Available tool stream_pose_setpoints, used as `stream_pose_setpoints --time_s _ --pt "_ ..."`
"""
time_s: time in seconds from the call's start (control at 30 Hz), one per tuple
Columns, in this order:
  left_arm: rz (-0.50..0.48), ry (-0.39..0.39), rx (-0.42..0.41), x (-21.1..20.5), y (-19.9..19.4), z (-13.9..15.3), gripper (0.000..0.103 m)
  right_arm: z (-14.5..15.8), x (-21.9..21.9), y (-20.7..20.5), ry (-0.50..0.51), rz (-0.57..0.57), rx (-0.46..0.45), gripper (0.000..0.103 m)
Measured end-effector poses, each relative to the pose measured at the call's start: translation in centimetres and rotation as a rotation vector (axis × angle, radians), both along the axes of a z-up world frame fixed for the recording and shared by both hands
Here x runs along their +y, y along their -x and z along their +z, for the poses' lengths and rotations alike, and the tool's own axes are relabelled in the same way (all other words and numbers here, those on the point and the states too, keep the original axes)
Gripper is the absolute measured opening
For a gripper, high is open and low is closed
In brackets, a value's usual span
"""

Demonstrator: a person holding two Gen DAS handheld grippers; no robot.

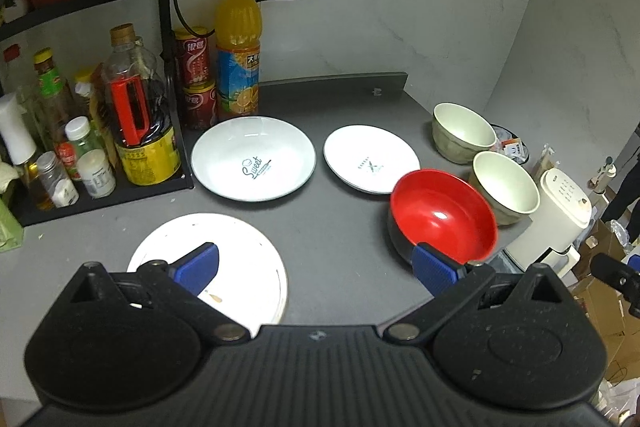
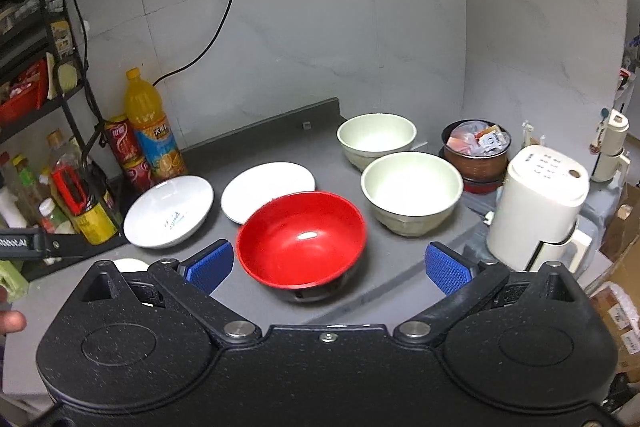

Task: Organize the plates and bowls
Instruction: 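Move the right tool past the red bowl toward the cream bowls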

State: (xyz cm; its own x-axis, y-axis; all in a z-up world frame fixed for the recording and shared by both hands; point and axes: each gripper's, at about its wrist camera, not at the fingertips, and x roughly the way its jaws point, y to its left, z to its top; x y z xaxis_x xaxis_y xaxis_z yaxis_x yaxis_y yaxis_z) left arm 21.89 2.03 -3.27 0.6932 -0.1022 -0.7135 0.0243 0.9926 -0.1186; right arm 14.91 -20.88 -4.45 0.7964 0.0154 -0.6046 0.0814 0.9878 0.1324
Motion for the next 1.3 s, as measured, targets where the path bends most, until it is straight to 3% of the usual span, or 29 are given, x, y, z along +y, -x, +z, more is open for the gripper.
stream_pose_setpoints --time_s 0.5,0.67,1.07,1.3 --pt "-0.079 0.010 0.049 0.8 -6.7 -1.6 0.102 -1.3 0.4 -4.9 0.003 -0.098 0.045 0.103" --pt "-0.086 -0.001 0.091 -0.4 -8.5 -2.5 0.101 -2.1 -0.6 -6.4 -0.008 -0.103 0.082 0.103" --pt "-0.067 0.072 0.180 -4.4 -12.9 -4.1 0.100 -4.2 -5.2 -10.5 -0.023 -0.089 0.150 0.102" --pt "-0.061 0.093 0.192 -7.8 -15.7 -4.7 0.099 -5.8 -8.1 -13.1 -0.042 -0.081 0.199 0.094"
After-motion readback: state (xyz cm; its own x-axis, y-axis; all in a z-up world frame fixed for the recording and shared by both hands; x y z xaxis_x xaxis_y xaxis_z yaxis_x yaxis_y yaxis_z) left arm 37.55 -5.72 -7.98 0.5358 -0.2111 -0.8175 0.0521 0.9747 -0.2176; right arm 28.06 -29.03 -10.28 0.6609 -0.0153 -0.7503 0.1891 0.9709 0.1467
